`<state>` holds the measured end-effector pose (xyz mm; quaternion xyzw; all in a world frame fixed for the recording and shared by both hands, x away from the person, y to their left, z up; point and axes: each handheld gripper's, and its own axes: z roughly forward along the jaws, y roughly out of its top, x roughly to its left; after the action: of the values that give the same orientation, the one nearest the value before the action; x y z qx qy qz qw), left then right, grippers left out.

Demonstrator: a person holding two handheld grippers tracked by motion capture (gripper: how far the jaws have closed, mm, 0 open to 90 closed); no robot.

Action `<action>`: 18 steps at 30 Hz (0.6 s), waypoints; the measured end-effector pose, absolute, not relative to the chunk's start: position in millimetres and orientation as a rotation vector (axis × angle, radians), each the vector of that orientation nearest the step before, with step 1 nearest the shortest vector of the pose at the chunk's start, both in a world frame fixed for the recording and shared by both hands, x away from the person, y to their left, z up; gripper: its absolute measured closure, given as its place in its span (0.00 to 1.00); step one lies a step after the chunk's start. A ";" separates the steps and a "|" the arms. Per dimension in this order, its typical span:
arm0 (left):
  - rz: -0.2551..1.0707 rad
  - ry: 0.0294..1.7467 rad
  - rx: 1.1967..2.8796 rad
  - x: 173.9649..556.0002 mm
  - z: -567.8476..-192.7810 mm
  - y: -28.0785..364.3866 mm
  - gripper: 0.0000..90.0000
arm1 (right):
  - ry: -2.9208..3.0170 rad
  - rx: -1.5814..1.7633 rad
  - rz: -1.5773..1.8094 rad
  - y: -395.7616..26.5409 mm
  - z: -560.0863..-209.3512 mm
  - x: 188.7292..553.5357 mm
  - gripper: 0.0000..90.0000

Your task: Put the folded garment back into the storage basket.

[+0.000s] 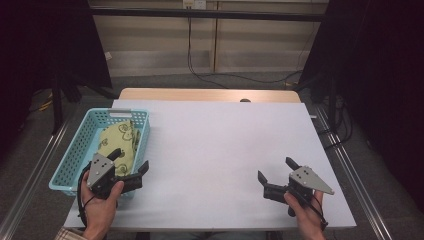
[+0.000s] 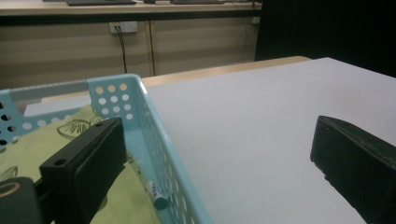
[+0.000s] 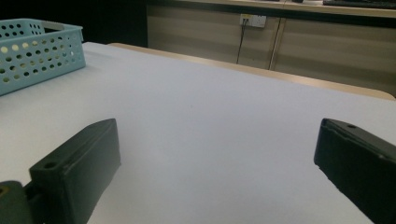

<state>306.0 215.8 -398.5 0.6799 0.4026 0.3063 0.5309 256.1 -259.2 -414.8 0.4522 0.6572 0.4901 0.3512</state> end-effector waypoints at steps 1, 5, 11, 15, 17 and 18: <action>0.738 0.951 1.617 304.6 -398.6 215.6 0.04 | 1.702 1.165 1.278 -260.3 -416.5 255.7 0.00; 0.787 0.925 1.583 293.8 -395.0 216.5 0.04 | 1.673 1.180 1.306 -265.7 -417.4 249.3 0.00; 0.784 0.954 1.589 292.9 -397.1 220.1 0.03 | 1.673 1.170 1.302 -266.5 -420.2 239.8 0.00; 0.764 0.961 1.588 292.4 -398.1 218.1 0.03 | 1.691 1.169 1.284 -262.0 -424.3 241.2 0.00; 0.768 0.967 1.586 292.5 -397.9 218.6 0.03 | 1.683 1.163 1.304 -260.1 -423.7 243.2 0.00; 0.773 0.969 1.580 292.6 -397.7 219.4 0.03 | 1.683 1.155 1.311 -259.3 -423.2 243.3 0.00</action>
<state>292.6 219.4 -397.7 0.6636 0.4070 0.3249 0.5370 243.3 -259.3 -423.2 0.4458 0.6497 0.5064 0.3503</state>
